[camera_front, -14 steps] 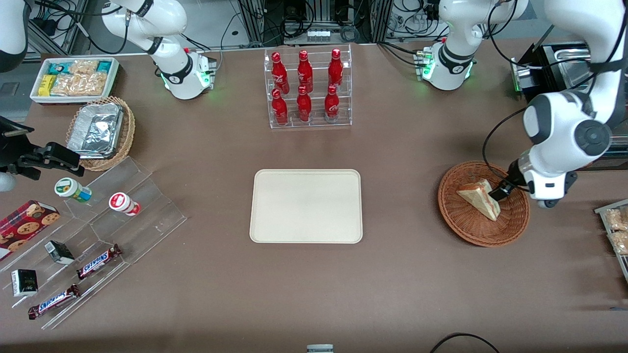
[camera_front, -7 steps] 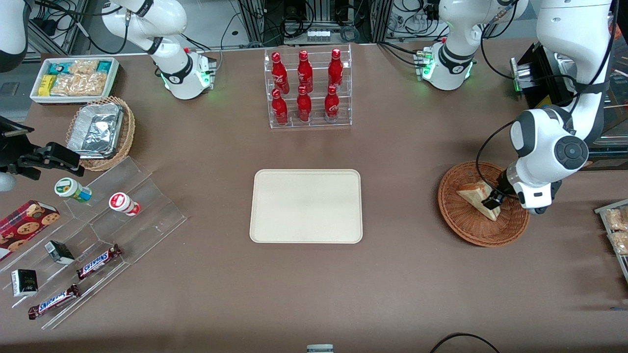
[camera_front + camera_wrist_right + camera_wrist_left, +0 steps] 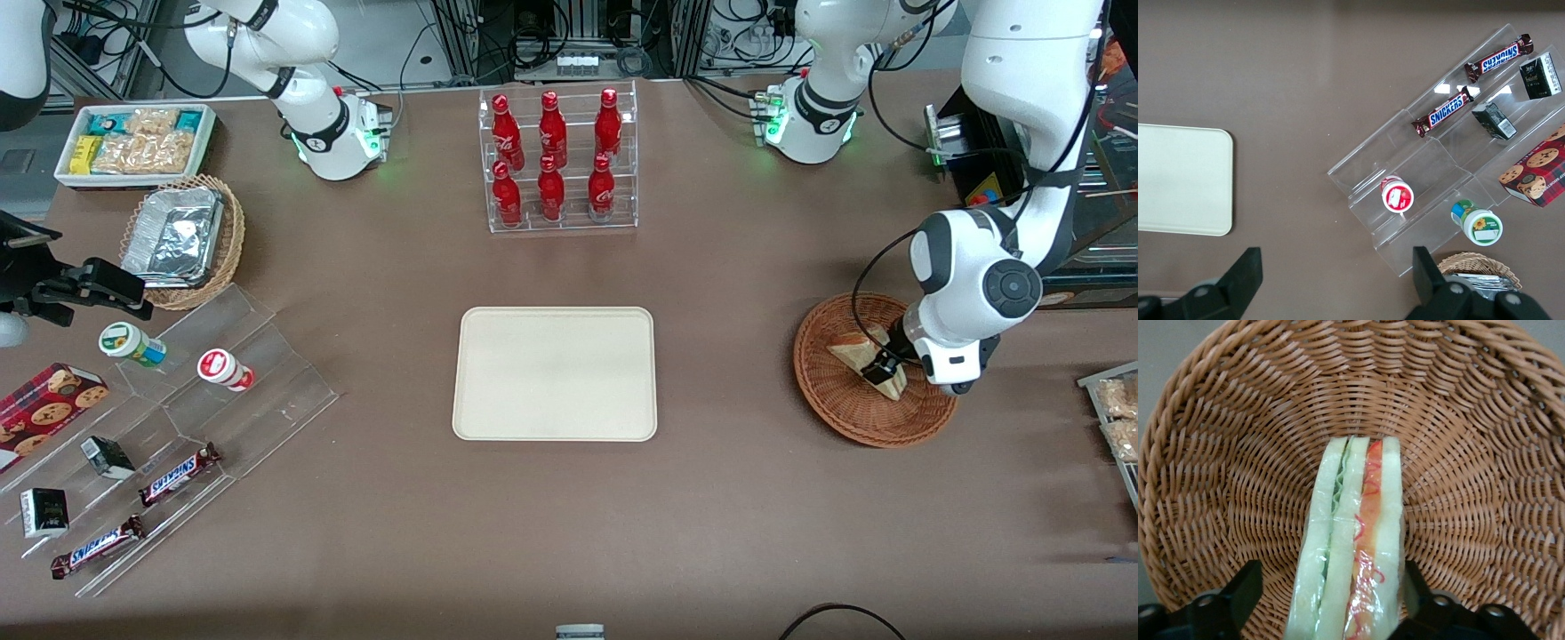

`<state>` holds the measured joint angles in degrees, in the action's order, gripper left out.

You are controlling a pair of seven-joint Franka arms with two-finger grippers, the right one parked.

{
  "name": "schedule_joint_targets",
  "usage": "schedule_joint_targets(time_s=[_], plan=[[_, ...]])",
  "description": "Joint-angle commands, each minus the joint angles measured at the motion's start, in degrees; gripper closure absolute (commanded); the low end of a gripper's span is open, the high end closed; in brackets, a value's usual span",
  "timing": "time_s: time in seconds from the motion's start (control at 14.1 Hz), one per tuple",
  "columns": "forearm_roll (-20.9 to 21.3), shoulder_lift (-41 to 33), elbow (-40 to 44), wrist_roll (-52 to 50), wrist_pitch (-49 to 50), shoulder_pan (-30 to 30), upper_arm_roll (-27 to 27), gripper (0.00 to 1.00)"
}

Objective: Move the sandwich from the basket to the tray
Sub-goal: 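Close the left gripper on the sandwich wedge, then lift the sandwich and carry it over the cream tray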

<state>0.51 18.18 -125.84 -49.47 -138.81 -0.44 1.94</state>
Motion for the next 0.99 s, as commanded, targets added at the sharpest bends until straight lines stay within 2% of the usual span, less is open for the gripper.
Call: schedule_joint_targets(time_s=[0.0, 0.35, 0.5, 0.78, 0.92], plan=[[-0.3, 0.1, 0.5, -0.8, -0.5, -0.7, 0.0, 0.32], [-0.3, -1.0, 2.3, -2.5, 2.9, -1.5, -0.3, 0.74], [0.5, -2.8, 4.7, -1.4, 9.1, -1.6, -0.4, 0.8], [1.2, -4.1, 14.3, 10.5, 21.4, -5.9, -0.7, 0.8], [1.3, -4.0, 17.3, 13.5, 23.6, -8.8, -0.7, 0.8]])
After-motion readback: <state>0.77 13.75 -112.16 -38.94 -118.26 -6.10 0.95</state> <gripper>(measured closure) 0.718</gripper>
